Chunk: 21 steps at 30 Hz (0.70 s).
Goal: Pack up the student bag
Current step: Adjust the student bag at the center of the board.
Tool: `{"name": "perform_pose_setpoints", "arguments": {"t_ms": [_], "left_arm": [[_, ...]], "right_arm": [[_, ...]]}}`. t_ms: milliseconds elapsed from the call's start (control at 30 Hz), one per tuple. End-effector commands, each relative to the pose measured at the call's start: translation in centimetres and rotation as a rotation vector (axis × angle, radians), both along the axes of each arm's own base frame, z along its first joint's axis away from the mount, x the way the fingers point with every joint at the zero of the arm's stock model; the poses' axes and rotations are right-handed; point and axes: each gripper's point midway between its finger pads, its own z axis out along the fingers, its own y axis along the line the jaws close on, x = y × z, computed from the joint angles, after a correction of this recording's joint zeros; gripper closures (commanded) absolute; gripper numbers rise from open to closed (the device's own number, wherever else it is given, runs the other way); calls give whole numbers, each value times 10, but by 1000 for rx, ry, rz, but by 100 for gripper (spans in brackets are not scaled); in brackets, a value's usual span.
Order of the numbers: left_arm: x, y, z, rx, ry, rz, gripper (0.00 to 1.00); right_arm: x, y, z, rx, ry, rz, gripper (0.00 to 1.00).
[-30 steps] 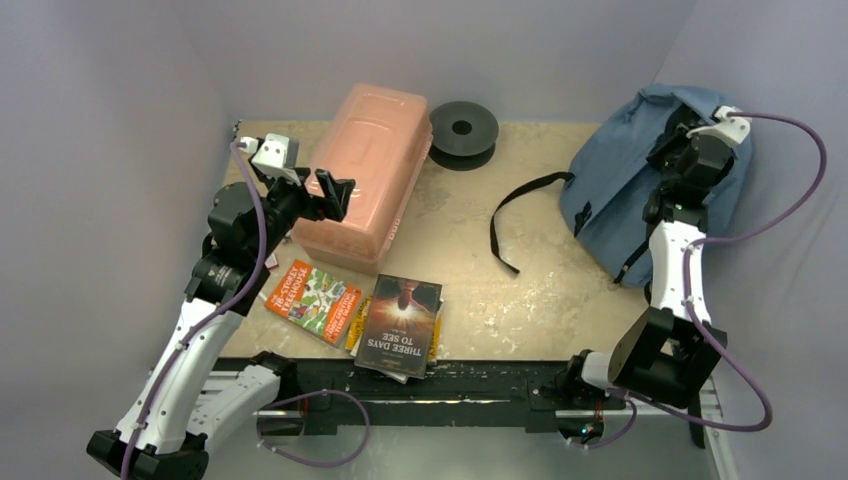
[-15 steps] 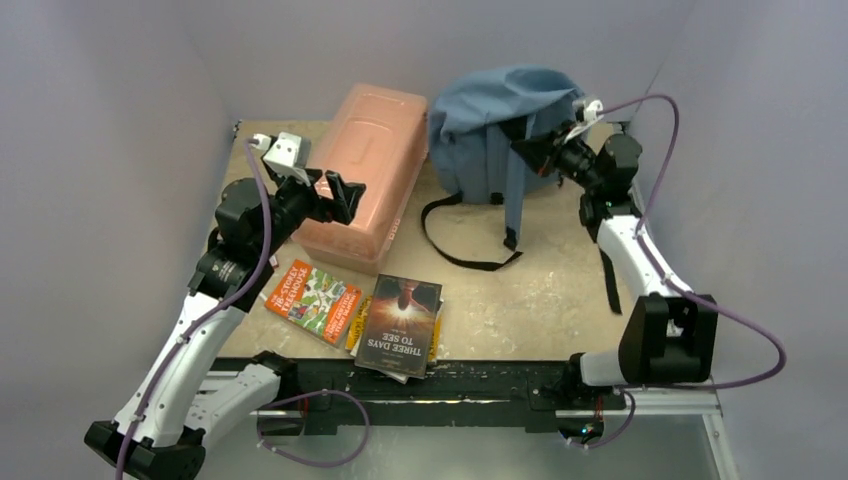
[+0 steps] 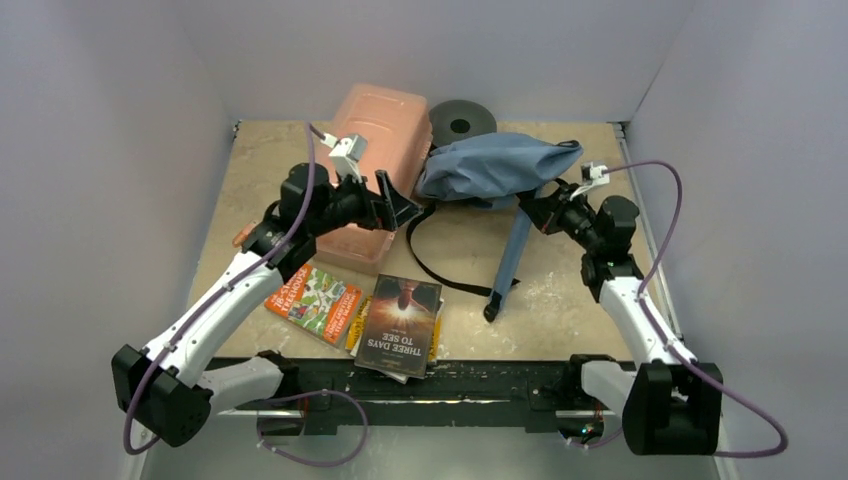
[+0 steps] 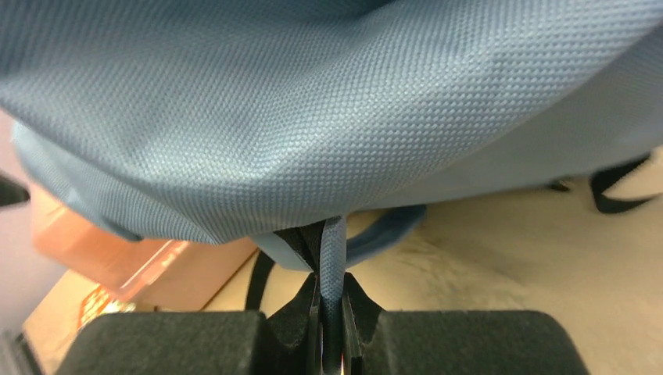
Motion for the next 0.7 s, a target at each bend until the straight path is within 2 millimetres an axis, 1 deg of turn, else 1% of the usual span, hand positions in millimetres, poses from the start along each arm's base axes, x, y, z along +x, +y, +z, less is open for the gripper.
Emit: {"name": "perform_pose_setpoints", "arguments": {"t_ms": [0, 33, 67, 100, 133, 167, 200, 267, 300, 367, 400, 433, 500, 533, 567, 600, 667], "left_arm": [[-10, -31, -10, -193, 160, -18, 4], [-12, -39, -12, -216, 168, -33, 5], [-14, -46, -14, -222, 174, -41, 5], [-15, -53, -17, -214, 179, -43, 5], [-20, -61, -25, -191, 191, -51, 5], [-20, -66, -31, -171, 200, -43, 5], [-21, -70, -38, -153, 214, -37, 5], [-21, -79, -52, -136, 251, -33, 5], [-20, -83, -59, -132, 271, -32, 5], [-20, -91, -70, -132, 312, -31, 5], [-21, -94, -74, -134, 331, -31, 5], [-23, -98, -76, -140, 343, -39, 5], [-26, -104, -79, -144, 356, -50, 5], [-27, -105, -81, -143, 360, -51, 5], [-28, -106, -82, -143, 365, -50, 6], [-28, -107, -83, -142, 371, -47, 6], [-29, -109, -86, -145, 386, -43, 8]], "right_arm": [[-11, -51, -40, -43, 186, -344, 87], [-16, -77, -50, -32, 258, -523, 73], [-28, -98, -65, 6, 357, -684, 56], [-40, -116, -75, 37, 425, -824, 47], [-56, -137, -85, 17, 483, -964, 39], [-69, -144, -88, 15, 523, -1026, 34], [-79, -154, -83, 0, 521, -1090, 30], [-88, -163, -67, -20, 464, -1123, 29], [-90, -166, -59, -25, 429, -1129, 25], [-89, -165, -51, -23, 392, -1109, 23], [-90, -162, -53, -10, 408, -1105, 23], [-94, -160, -59, -7, 450, -1101, 23], [-98, -153, -54, 28, 488, -1082, 23], [-99, -148, -45, 52, 488, -1065, 23], [-102, -147, -30, 62, 468, -1053, 23], [-102, -144, -10, 73, 434, -1030, 23], [-101, -133, 38, 102, 344, -944, 23]]}}
